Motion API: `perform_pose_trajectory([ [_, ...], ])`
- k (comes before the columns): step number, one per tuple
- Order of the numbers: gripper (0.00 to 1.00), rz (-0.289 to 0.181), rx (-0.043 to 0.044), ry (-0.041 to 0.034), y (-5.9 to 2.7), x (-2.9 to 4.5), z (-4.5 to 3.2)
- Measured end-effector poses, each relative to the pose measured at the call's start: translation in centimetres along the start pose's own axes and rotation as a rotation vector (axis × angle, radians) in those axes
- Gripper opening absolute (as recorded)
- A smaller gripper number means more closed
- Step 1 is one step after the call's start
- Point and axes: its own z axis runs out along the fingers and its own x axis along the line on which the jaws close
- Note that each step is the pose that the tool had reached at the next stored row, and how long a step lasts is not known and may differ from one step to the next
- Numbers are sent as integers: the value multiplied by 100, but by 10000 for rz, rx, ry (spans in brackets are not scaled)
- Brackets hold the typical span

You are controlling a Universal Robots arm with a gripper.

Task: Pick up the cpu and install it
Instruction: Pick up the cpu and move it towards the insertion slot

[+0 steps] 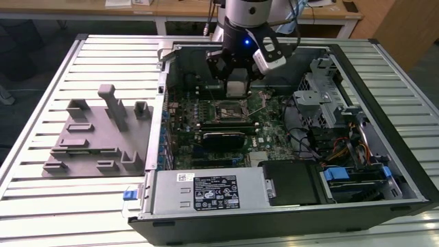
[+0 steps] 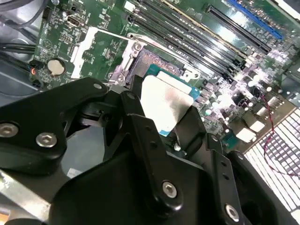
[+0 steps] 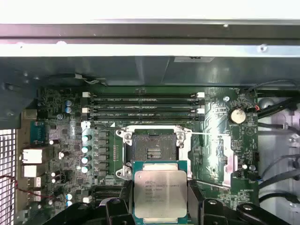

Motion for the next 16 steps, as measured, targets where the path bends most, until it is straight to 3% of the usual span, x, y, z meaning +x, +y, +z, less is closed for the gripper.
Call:
perform_pose_trajectory([
  [9, 54, 1, 0, 0, 8, -1, -194],
  [16, 54, 0, 1, 0, 6, -1, -158],
])
